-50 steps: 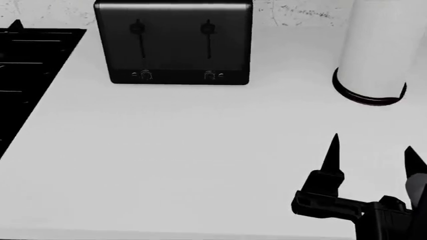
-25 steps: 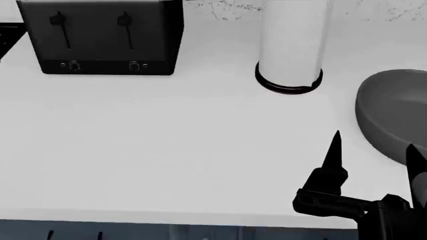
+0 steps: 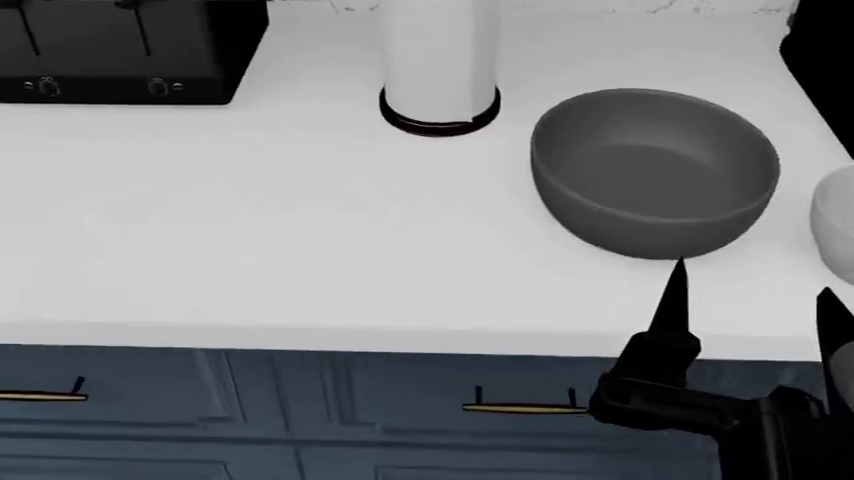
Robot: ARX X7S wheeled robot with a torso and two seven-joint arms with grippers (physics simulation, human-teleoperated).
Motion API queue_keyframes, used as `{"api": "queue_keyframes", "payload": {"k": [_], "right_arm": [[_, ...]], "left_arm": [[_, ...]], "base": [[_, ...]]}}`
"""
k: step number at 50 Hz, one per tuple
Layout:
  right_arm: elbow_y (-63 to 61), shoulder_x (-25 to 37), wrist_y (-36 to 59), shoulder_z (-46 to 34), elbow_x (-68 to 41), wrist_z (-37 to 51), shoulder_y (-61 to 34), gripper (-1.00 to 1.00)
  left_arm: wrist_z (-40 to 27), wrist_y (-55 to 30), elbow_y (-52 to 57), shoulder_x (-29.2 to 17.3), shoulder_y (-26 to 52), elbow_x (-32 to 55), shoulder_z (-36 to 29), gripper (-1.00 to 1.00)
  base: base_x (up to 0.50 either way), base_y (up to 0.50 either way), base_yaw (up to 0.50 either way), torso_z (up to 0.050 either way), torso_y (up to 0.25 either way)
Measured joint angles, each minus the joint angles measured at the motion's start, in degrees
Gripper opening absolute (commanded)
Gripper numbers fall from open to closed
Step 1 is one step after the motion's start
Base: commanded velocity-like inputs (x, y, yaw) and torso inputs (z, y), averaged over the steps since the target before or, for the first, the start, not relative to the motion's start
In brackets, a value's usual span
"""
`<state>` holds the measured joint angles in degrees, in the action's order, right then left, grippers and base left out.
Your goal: Stack the bowls from largest to smallest.
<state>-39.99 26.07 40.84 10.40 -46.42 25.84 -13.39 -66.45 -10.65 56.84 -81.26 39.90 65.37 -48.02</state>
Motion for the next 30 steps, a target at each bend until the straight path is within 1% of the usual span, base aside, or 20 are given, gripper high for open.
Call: {"api": "queue_keyframes", "payload": {"k": [10, 30], "right_arm": [[0.12, 0.20, -0.54, -0.30, 0.49, -0.15, 0.15, 1.00], [0.08, 0.36, -1.92, -0.42, 1.12, -0.41, 0.43, 1.00]], "left_arm": [[0.08, -0.41, -0.21, 0.47, 0.09, 0.18, 0.05, -1.00], [0.54, -0.75, -0.61, 0.93, 0.20, 0.11, 0.04, -1.00]], "base": [[-0.05, -0.50, 0.00, 0.000, 0.000], [0.05, -0.50, 0.00, 0.001, 0.000]]}}
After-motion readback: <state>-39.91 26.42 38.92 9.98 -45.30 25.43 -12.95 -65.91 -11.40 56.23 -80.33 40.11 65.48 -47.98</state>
